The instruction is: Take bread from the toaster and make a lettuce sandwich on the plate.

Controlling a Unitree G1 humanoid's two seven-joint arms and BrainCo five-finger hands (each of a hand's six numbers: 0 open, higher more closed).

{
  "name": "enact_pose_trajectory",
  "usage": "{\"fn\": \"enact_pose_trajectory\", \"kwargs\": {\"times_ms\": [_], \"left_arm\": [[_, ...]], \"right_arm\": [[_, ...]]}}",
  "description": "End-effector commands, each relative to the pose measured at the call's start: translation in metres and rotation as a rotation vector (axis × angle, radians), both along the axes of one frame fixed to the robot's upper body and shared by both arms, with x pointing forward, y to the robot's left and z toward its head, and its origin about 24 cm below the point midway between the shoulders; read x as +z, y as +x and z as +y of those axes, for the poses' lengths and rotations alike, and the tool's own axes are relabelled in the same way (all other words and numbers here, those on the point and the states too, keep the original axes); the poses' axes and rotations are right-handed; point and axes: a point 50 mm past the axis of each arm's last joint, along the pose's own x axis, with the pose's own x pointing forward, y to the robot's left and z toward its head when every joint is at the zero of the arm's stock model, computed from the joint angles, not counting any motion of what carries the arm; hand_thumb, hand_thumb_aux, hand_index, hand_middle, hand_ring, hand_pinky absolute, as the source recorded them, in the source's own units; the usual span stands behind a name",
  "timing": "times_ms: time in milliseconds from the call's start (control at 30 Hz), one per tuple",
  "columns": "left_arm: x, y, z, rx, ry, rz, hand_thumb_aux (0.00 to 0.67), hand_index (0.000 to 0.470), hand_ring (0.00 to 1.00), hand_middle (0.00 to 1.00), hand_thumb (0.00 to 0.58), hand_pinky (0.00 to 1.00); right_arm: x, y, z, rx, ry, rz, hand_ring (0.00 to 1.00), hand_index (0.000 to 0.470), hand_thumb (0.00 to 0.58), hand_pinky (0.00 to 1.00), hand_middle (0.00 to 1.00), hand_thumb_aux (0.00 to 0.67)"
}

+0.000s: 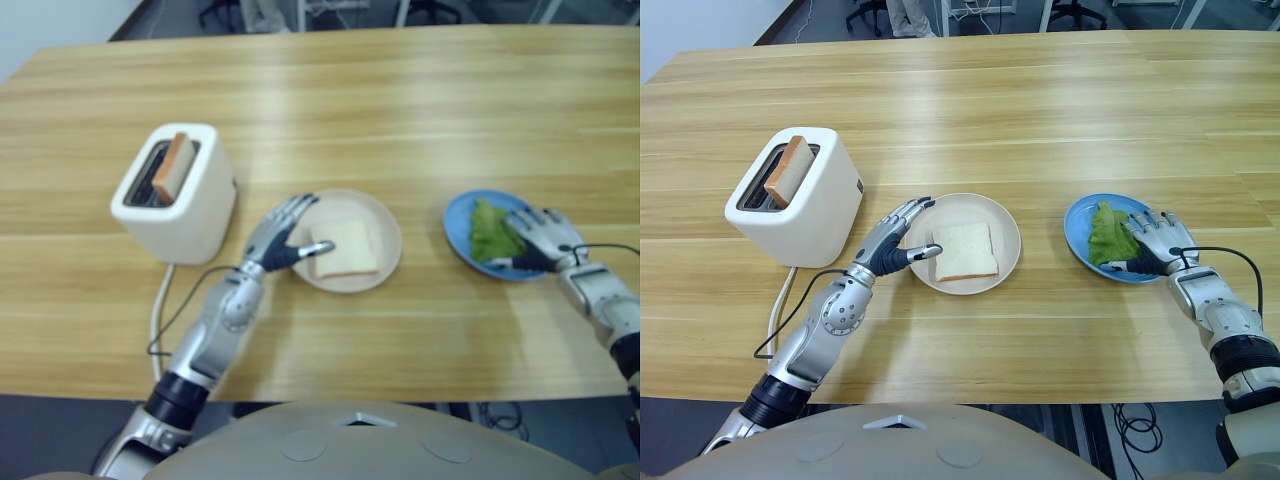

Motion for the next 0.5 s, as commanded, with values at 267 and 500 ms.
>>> {"fn": "enact_pose_trajectory", "kwargs": {"times_ms": [267,500], "left_arm": [[-0.0056,-0.0020,-0.0011,-0.005,0.011,0.030,0.000,0.000,0.00,0.00,0.000,0.00],[-0.0063,-0.0024,-0.0011,-0.004,0.010,0.035,0.000,0.000,0.00,0.00,0.000,0.00]], "right_arm": [[-0.0003,-0.0003,0.0043,0.010,0.026,0.000,0.00,0.460,0.580,0.00,0.00,0.670],[-0.0009,-0.0013,0.0042,0.007,0.034,-0.002,0.00,0.460,0.580,0.00,0.00,0.670]]}}
